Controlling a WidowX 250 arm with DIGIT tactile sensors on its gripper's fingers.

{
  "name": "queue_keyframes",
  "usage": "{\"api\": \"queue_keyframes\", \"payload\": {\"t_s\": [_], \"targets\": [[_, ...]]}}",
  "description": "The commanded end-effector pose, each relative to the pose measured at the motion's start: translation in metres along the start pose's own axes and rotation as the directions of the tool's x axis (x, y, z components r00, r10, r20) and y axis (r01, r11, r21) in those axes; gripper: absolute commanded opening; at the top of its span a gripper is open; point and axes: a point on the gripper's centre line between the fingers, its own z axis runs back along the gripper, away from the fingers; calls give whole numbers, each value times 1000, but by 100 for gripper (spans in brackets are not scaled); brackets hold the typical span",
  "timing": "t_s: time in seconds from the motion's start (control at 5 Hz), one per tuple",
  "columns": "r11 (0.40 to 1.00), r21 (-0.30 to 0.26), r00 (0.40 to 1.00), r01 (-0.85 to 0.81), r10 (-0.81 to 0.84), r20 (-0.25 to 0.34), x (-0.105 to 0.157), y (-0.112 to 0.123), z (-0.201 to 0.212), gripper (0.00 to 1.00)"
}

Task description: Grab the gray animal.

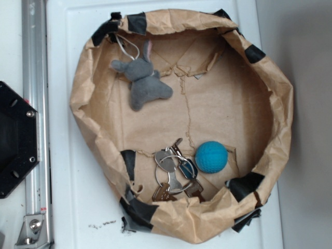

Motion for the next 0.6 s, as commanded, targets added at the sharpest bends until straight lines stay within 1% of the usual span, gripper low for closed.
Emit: {"api": "queue_keyframes", "payload": {"t_s": [0.0,0.2,0.4], "targets": [[1000,0,1000,0,0,0,0,0,0,100],[999,-7,999,44,-44,13,33,27,-27,100],[977,-38,977,208,-209,-41,58,47,-55,100]]}}
